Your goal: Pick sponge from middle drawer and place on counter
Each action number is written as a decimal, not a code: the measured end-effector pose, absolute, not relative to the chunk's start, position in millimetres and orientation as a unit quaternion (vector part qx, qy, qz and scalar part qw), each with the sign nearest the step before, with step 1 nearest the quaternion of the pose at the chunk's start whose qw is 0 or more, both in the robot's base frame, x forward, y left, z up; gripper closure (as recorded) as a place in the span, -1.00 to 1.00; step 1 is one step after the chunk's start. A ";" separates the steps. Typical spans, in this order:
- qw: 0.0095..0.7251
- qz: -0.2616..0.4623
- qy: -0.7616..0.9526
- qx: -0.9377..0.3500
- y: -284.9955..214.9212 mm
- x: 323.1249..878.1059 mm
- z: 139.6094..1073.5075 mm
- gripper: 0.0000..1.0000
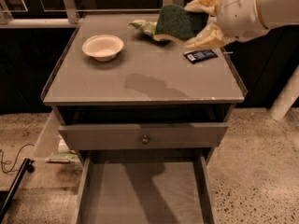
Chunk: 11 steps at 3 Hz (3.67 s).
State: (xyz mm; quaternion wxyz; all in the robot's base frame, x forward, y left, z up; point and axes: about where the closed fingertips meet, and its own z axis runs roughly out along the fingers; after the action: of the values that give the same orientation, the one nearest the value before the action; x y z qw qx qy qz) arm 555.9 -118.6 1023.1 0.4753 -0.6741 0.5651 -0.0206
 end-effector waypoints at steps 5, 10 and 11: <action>0.487 0.146 0.662 -0.551 -131.0 633.6 935.0 1.00; 0.417 0.141 0.757 -0.483 -142.7 650.0 857.5 1.00; 0.417 0.141 0.757 -0.483 -142.5 650.0 856.8 0.62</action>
Offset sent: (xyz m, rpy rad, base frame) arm 0.0634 -0.0191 -0.0536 0.2860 0.2048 -0.0332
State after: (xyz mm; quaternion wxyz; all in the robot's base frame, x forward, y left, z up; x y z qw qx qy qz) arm 650.0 -142.5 856.8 0.4170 -0.4832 0.7567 0.1412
